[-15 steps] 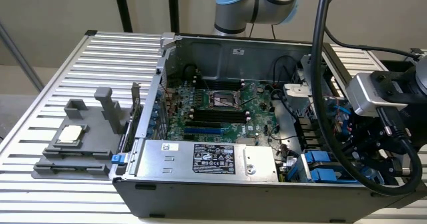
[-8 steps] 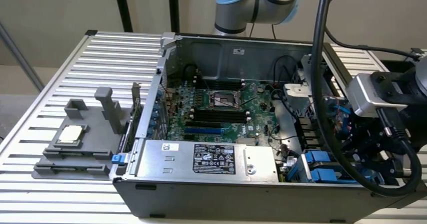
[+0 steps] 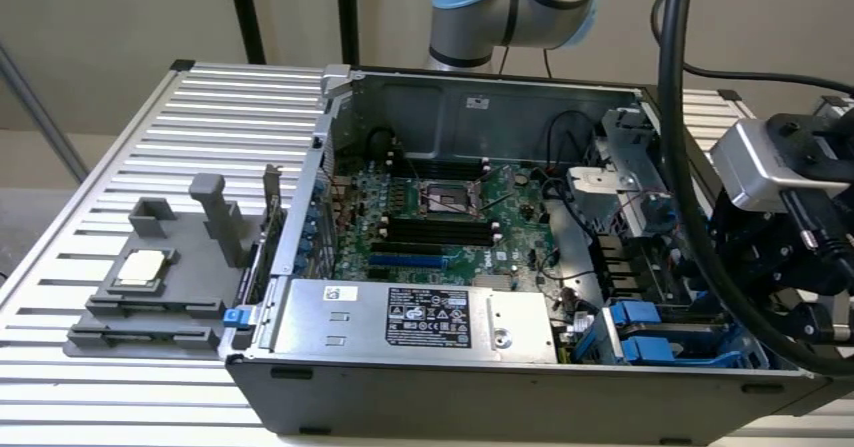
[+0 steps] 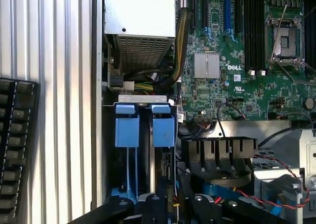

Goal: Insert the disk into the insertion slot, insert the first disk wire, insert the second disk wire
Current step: 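Insert the first disk wire, then insert the second disk wire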

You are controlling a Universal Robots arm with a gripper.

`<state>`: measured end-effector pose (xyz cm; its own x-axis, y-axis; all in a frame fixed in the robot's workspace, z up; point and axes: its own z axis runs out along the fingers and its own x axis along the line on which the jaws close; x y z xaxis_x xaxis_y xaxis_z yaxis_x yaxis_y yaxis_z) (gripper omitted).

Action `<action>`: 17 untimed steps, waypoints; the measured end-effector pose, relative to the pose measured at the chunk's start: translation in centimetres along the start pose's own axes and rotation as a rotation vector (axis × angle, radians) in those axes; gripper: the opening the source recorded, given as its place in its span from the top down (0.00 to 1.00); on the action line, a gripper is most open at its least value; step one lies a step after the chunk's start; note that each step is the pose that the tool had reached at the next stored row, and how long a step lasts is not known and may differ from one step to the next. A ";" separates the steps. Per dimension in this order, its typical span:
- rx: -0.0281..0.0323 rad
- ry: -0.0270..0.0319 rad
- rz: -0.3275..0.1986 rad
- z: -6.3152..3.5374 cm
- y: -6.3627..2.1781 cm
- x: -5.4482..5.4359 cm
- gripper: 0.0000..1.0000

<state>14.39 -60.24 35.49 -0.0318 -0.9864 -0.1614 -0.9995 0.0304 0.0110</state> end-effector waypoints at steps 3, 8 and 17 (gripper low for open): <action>0.0034 -0.0014 -0.001 -0.02 0.56 0.1 0.76; 0.0043 -0.0021 -0.002 -0.03 0.56 0.1 0.76; 0.0042 -0.0021 -0.002 -0.03 0.56 0.1 0.76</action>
<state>13.83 -60.32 35.51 -0.0296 -0.9861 -0.1634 -0.9996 0.0289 0.0065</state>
